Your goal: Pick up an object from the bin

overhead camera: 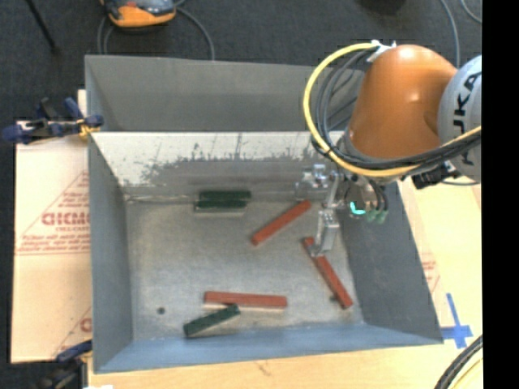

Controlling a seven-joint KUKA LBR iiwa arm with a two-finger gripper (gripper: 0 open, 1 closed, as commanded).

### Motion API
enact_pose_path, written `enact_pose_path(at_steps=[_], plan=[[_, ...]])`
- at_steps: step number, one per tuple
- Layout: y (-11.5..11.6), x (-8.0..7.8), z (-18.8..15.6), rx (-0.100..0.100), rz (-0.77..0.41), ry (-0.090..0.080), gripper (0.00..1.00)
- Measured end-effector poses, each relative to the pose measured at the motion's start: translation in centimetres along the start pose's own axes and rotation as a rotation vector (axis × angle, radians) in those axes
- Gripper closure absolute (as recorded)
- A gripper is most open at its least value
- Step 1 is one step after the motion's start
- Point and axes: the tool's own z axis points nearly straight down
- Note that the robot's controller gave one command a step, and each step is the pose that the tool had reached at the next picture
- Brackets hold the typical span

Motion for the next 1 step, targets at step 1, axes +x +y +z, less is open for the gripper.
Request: enact_pose_path(at_steps=[1], plan=[[-0.01, -0.14, -0.36, 0.000, 0.000, -0.007, 0.00]])
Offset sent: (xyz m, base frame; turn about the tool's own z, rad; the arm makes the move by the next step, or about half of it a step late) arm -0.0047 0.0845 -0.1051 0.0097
